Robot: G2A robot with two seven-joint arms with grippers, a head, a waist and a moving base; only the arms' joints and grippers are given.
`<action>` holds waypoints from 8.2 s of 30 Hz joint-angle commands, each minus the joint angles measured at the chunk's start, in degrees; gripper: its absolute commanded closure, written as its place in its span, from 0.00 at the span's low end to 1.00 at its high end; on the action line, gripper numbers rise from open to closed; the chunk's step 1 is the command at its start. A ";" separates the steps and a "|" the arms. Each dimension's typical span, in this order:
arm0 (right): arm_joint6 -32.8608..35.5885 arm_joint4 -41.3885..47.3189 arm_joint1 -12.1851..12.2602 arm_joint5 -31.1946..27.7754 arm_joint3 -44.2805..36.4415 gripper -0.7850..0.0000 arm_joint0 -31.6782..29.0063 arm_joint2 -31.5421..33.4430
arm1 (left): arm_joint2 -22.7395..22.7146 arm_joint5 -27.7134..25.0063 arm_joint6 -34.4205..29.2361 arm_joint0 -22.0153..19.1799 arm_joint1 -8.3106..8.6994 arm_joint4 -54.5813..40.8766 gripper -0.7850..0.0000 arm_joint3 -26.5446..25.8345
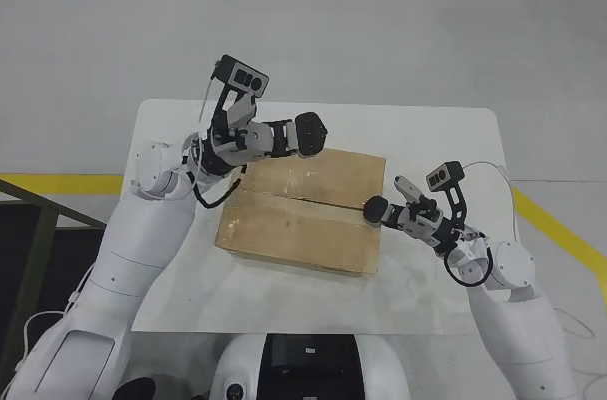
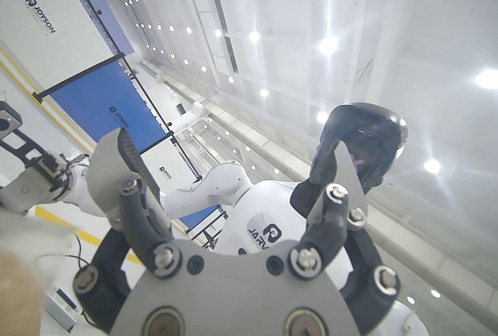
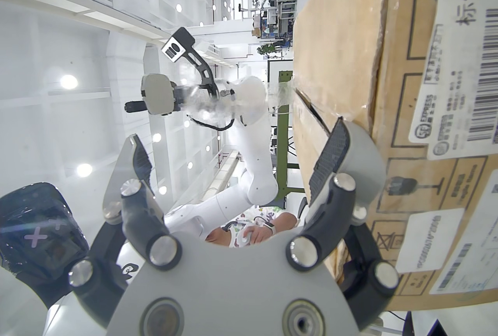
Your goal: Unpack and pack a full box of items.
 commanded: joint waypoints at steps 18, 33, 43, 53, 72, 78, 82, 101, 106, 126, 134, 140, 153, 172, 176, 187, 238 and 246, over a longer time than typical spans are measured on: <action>0.00 0.00 0.00 0.00 0.00 0.00 0.00 0.00 | -15.15 4.23 -3.29 6.96 2.70 5.98 0.00 0.42; 0.00 0.00 0.00 0.00 0.00 0.00 0.00 0.00 | -35.83 6.95 -1.61 23.51 6.62 12.95 0.00 -2.39; 0.00 0.00 0.00 0.00 0.00 0.00 0.00 0.00 | -40.36 3.85 0.46 26.01 7.71 18.85 0.00 1.93; -0.24 -0.10 0.00 -0.02 -0.16 0.00 0.00 0.01 | -40.44 3.57 0.71 25.97 7.75 19.26 0.00 2.30; -9.91 -29.89 -0.37 -3.90 -7.20 0.00 11.17 -8.24 | -40.44 3.57 0.71 25.97 7.75 19.26 0.00 2.30; -11.21 -44.28 -0.17 -3.78 -10.21 0.00 13.14 -10.41 | -40.44 3.57 0.71 25.97 7.75 19.26 0.00 2.30; -12.31 -56.67 -0.03 -1.51 -13.30 0.00 13.38 -12.71 | -40.44 3.57 0.71 25.97 7.75 19.26 0.00 2.30; -2.32 -91.04 0.08 1.14 -20.38 0.04 16.10 -22.62 | -40.44 3.57 0.71 25.97 7.75 19.26 0.00 2.30; -1.20 -95.73 -0.07 0.23 -20.96 0.13 16.58 -24.23 | -40.44 3.57 0.71 25.97 7.75 19.26 0.00 2.30; 2.77 -109.60 -0.52 -2.85 -21.21 0.56 17.31 -26.16 | -40.44 3.57 0.71 25.97 7.75 19.26 0.00 2.30; 2.49 -114.03 -0.91 -2.74 -20.83 0.57 17.19 -26.63 | -40.44 3.57 0.71 25.97 7.75 19.26 0.00 2.30; 2.05 -117.37 -1.31 -2.26 -20.65 0.58 17.12 -27.18 | -40.44 3.57 0.71 25.97 7.75 19.26 0.00 2.30; 1.53 -110.30 -2.47 4.14 -20.73 0.64 15.16 -23.41 | -40.44 3.57 0.71 25.97 7.75 19.26 0.00 2.30; -0.06 -89.04 -3.86 13.72 -18.07 0.70 14.18 -15.83 | -40.44 3.57 0.71 25.97 7.75 19.26 0.00 2.30; -2.30 -84.93 -4.37 16.62 -16.31 0.81 14.71 -15.28 | -40.44 3.57 0.71 25.97 7.75 19.26 0.00 2.30; -7.25 -76.46 -4.81 24.54 -22.05 1.00 10.00 -10.23 | -40.44 3.57 0.71 25.97 7.75 19.26 0.00 2.30; -32.31 -59.64 -4.78 13.22 -30.36 0.67 -18.31 1.33 | -40.44 3.57 0.71 25.97 7.75 19.26 0.00 2.30; -32.68 -59.10 -4.61 13.63 -30.90 0.71 -19.58 4.52 | -40.44 3.57 0.71 25.97 7.75 19.26 0.00 2.30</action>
